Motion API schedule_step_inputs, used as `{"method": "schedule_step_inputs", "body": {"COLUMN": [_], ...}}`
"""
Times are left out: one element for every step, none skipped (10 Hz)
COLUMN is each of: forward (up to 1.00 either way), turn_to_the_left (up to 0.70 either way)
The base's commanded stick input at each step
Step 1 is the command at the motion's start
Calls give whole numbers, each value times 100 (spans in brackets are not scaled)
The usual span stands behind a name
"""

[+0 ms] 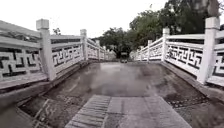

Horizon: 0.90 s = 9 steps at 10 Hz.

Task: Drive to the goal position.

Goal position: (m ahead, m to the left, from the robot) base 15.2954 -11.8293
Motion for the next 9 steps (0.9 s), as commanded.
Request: {"method": "schedule_step_inputs", "body": {"forward": [39, 39, 40, 41, 42, 42, 42, 42, 42], "turn_to_the_left": [2, 2, 3, 3, 3, 3, 0, -25, -25]}}
